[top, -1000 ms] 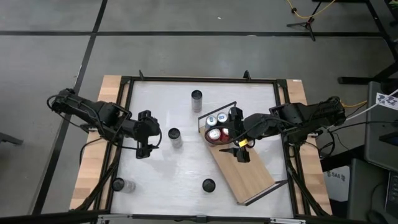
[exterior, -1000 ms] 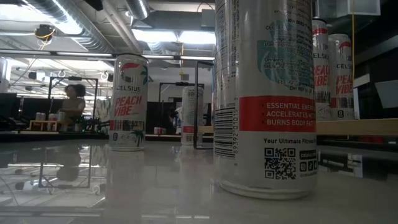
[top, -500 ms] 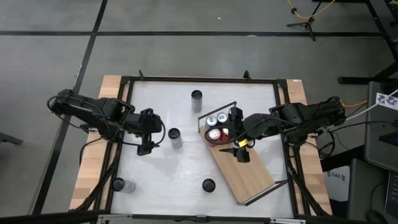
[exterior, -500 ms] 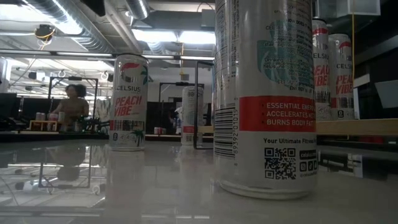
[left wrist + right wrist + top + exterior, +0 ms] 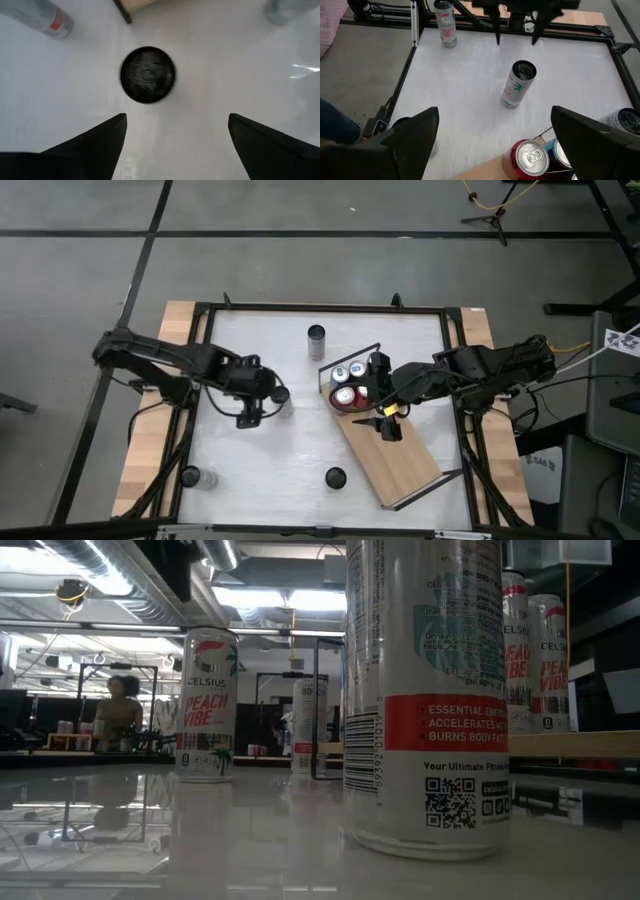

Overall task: Place canned beverage on shelf
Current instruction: Put the white pink soda can on the shelf aligned with the other white pink soda cans

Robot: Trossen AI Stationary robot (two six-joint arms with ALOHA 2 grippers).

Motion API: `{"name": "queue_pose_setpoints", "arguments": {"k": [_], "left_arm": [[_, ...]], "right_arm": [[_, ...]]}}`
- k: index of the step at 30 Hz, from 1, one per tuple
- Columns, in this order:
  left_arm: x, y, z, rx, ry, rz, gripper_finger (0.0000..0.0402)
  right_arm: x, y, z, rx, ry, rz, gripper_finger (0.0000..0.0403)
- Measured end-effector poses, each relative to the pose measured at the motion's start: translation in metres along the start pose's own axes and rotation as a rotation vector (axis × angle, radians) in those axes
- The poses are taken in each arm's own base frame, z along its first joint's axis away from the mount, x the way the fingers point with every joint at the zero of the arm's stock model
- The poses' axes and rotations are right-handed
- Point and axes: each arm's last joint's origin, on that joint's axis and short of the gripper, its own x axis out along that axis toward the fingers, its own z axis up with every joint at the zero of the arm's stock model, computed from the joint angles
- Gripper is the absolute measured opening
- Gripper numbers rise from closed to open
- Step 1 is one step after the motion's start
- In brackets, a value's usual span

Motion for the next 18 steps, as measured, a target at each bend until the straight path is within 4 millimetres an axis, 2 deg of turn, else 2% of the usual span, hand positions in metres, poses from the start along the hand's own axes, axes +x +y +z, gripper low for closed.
{"name": "queue_pose_setpoints", "arguments": {"k": [8,18], "left_arm": [[0.032,0.011,0.015,-0.060,0.085,0.056,0.0341],[0.064,0.015,0.028,-0.071,0.150,0.077,0.0341]], "right_arm": [[0.000,0.000,0.000,0.000,0.000,0.000,0.0374],[0.000,0.000,0.000,0.000,0.003,0.000,0.0374]]}}
